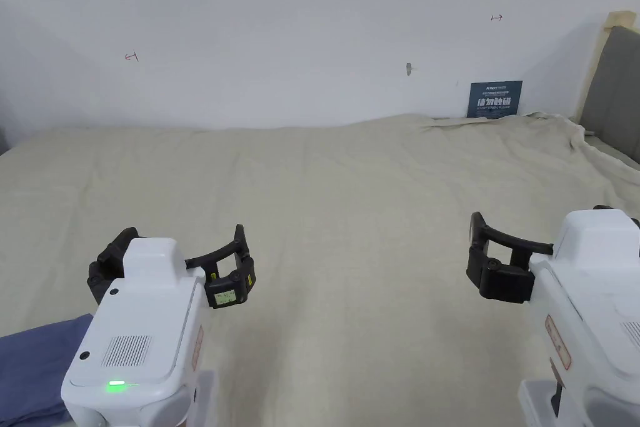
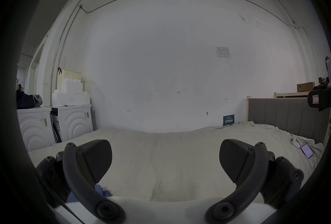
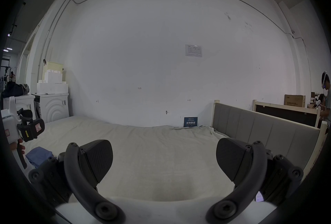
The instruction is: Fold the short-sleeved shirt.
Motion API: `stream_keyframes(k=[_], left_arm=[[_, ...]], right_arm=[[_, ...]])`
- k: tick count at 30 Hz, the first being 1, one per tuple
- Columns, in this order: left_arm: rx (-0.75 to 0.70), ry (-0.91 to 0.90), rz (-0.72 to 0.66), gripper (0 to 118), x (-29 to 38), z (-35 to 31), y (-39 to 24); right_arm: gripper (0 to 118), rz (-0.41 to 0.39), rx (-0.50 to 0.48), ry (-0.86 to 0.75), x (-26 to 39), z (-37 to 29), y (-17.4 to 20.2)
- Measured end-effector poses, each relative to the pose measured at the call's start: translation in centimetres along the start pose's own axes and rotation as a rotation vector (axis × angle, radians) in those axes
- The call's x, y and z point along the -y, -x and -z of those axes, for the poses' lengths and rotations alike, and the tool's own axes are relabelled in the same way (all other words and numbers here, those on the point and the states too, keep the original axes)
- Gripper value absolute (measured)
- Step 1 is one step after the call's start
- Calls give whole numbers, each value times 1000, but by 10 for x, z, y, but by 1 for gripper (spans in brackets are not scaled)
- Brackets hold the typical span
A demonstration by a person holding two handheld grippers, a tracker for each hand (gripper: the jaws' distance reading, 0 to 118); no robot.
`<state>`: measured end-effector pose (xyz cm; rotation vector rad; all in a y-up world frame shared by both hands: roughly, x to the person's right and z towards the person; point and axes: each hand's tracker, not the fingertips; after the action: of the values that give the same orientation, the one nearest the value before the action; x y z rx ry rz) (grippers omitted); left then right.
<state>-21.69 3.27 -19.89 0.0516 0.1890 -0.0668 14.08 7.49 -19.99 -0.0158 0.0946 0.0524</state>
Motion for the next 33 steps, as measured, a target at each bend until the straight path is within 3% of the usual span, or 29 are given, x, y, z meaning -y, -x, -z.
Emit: stream_keyframes(k=[33], left_arm=[[-3,-9,20,118,-2,-3,5]], right_arm=[[115,-12,17,-17,-5,-3,3]])
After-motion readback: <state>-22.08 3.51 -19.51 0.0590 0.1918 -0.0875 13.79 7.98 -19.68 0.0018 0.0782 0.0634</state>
